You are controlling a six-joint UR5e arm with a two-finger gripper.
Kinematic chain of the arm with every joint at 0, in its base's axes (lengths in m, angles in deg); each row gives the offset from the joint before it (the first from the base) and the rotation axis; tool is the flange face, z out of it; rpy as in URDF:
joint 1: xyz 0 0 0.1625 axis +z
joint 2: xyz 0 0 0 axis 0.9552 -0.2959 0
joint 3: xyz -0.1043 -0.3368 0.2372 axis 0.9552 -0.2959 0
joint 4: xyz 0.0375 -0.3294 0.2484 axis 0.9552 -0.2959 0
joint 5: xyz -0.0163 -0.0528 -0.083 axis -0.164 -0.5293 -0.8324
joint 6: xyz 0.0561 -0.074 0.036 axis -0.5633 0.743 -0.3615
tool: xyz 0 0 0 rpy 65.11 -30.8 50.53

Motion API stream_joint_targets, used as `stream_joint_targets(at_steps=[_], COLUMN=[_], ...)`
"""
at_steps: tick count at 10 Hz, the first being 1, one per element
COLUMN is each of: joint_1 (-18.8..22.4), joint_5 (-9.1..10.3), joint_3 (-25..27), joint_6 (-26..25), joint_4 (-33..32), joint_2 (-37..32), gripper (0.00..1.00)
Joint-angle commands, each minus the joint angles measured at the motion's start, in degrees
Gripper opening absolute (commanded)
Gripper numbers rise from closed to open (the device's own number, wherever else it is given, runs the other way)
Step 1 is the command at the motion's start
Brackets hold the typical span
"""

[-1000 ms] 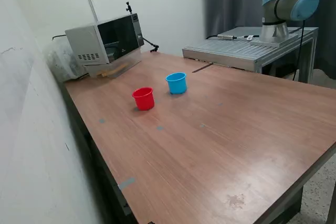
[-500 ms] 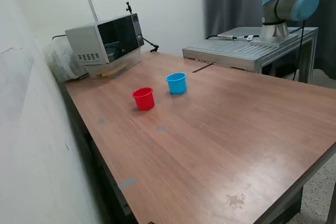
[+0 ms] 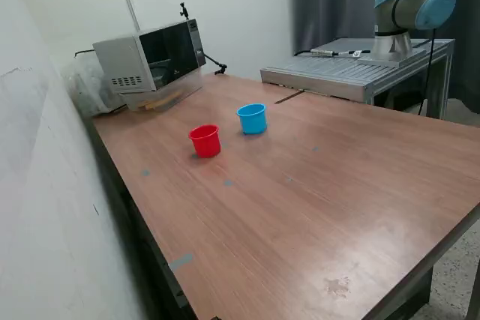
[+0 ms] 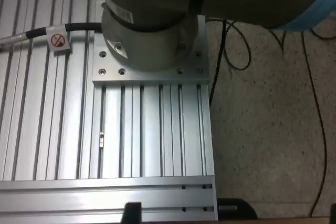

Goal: Place red objects in the red bin, and blue objects in the blue bin.

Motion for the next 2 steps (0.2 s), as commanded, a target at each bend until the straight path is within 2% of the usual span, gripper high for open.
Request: stream_joint_targets(at_steps=[1, 2], joint_1=[0.0, 0.0], joint_5=[0.0, 0.0], joint_3=[-0.04, 0.04], joint_6=[0.0, 0.0], joint_4=[0.0, 0.0], joint_2=[0.0, 0.0], gripper=[1.0, 1.0])
